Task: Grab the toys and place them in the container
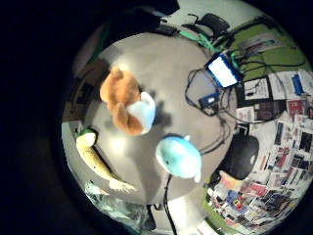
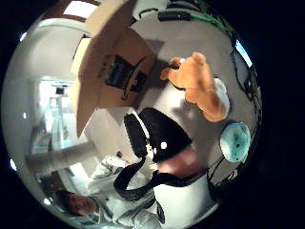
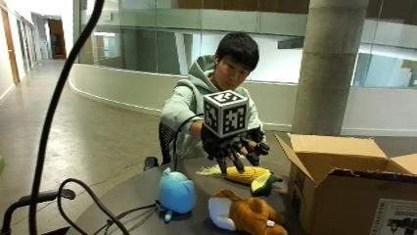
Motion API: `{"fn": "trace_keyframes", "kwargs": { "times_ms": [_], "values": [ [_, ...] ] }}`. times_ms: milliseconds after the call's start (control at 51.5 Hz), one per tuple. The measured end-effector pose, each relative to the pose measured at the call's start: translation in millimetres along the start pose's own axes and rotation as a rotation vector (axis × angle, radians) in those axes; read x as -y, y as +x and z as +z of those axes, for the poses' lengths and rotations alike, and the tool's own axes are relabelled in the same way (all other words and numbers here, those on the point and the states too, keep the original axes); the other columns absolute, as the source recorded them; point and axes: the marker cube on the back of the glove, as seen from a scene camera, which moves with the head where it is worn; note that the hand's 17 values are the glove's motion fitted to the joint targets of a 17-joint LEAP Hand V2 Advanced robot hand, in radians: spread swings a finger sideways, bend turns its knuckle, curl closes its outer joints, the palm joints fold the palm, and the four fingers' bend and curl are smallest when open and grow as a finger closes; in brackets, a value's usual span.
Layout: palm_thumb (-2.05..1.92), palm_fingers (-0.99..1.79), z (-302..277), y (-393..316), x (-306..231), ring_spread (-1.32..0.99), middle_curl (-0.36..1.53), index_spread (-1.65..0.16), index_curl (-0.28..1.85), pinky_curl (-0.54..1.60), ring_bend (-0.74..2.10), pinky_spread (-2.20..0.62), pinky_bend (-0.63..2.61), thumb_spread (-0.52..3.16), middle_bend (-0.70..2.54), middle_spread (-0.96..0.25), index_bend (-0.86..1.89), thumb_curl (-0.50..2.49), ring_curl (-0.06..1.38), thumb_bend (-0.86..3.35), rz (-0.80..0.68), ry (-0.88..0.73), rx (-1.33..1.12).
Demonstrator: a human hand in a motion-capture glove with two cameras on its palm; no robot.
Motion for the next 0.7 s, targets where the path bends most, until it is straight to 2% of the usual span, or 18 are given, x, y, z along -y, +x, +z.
{"fn": "trace_keyframes", "kwargs": {
  "times_ms": [155, 291, 369, 427, 446, 466, 524, 582, 699],
  "values": [
    [0.0, -0.27, 44.8, 7.8, 20.2, -0.02, 0.08, -0.2, 0.0, 0.23, 0.2, 0.02, 0.77, 0.84, 0.14, -0.01, 0.0, 0.05, 0.06, -0.01, 0.021, -0.065, 0.019],
    [0.01, -0.28, 86.7, 7.1, 31.8, -0.01, 0.12, -0.23, 0.01, 0.27, 0.23, 0.03, 0.84, 1.03, 0.14, -0.01, 0.01, 0.1, 0.11, 0.0, 0.03, -0.121, 0.038],
    [0.08, -0.19, 108.3, 6.8, 34.2, -0.01, 0.12, -0.26, 0.02, 0.3, 0.29, 0.03, 0.93, 1.11, 0.1, -0.01, 0.04, 0.14, 0.13, 0.03, 0.04, -0.148, -0.003],
    [0.17, 0.01, 117.3, 7.7, 34.1, -0.01, 0.12, -0.27, 0.01, 0.33, 0.51, 0.02, 1.04, 1.16, 0.11, 0.0, 0.02, 0.16, 0.19, 0.07, 0.041, -0.126, -0.075],
    [0.25, 0.22, 118.5, 8.0, 34.0, -0.04, 0.11, -0.28, -0.01, 0.34, 0.77, -0.02, 1.08, 1.19, 0.1, 0.0, -0.02, 0.18, 0.26, 0.12, 0.04, -0.109, -0.1],
    [0.3, 0.32, 119.2, 8.2, 33.9, -0.08, 0.1, -0.29, -0.02, 0.32, 0.95, -0.05, 1.09, 1.22, 0.09, 0.0, -0.04, 0.2, 0.28, 0.15, 0.04, -0.089, -0.122],
    [0.45, 0.6, 119.8, 8.4, 33.8, -0.16, 0.12, -0.29, -0.03, 0.32, 1.25, -0.16, 1.14, 1.25, 0.19, -0.01, -0.03, 0.24, 0.36, 0.24, 0.037, -0.045, -0.156],
    [0.6, 0.86, 120.6, 7.7, 32.5, -0.21, 0.19, -0.28, -0.03, 0.33, 1.31, -0.25, 1.12, 1.23, 0.43, -0.06, 0.01, 0.3, 0.4, 0.31, 0.023, -0.032, -0.143],
    [0.73, 1.05, 120.6, 5.0, 26.3, -0.26, 0.28, -0.27, 0.0, 0.35, 1.34, -0.33, 1.06, 1.03, 0.65, -0.13, 0.16, 0.39, 0.45, 0.33, -0.01, -0.009, -0.071]
  ]
}}
